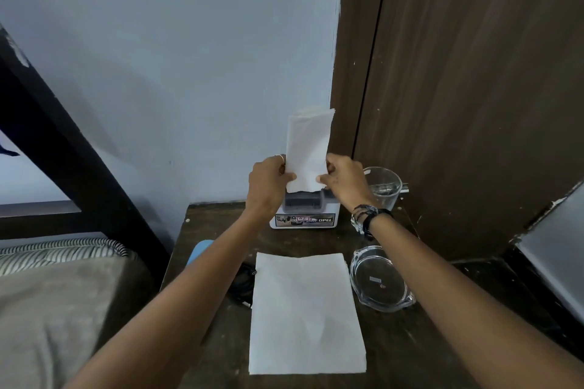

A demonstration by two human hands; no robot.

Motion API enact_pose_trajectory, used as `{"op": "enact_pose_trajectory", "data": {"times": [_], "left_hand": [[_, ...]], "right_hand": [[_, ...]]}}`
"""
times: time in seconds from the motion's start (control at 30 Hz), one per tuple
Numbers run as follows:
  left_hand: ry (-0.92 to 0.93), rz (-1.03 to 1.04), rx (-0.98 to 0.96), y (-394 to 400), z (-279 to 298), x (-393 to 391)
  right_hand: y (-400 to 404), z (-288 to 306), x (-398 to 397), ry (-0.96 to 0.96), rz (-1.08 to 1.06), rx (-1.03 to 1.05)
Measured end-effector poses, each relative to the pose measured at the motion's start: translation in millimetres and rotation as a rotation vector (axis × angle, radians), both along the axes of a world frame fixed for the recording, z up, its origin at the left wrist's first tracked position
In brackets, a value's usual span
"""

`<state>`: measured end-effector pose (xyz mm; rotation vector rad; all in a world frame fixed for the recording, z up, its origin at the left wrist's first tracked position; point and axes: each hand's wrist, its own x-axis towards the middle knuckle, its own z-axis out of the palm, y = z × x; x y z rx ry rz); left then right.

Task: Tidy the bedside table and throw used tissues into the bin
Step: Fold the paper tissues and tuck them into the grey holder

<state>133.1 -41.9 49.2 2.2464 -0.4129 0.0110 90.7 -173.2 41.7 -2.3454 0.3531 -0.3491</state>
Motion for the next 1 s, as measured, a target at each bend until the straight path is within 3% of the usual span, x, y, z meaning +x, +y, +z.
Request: {"op": "enact_pose_trajectory", "data": {"times": [0.17,0.4,0.67,0.87,1.0], "left_hand": [[-0.030,-0.003,0.091,-2,-15,9],[-0.156,-0.062,0.385,-4,-19,13],[0.000,-0.049,0.274,0,-17,19],[0.214,-0.250,0.224,-3,-12,27],[0.219,-0.292,0.209,-1,-13,26]], "right_hand": [[-2,-5,7,0.030,0.021,-0.078],[4,-16,13,0.085,0.018,-0.145],[8,-17,11,0.094,0.012,-0.339],[0,-15,24,0.251,0.107,-0.132],[-6,-14,28,0.278,0.135,-0.093]]}}
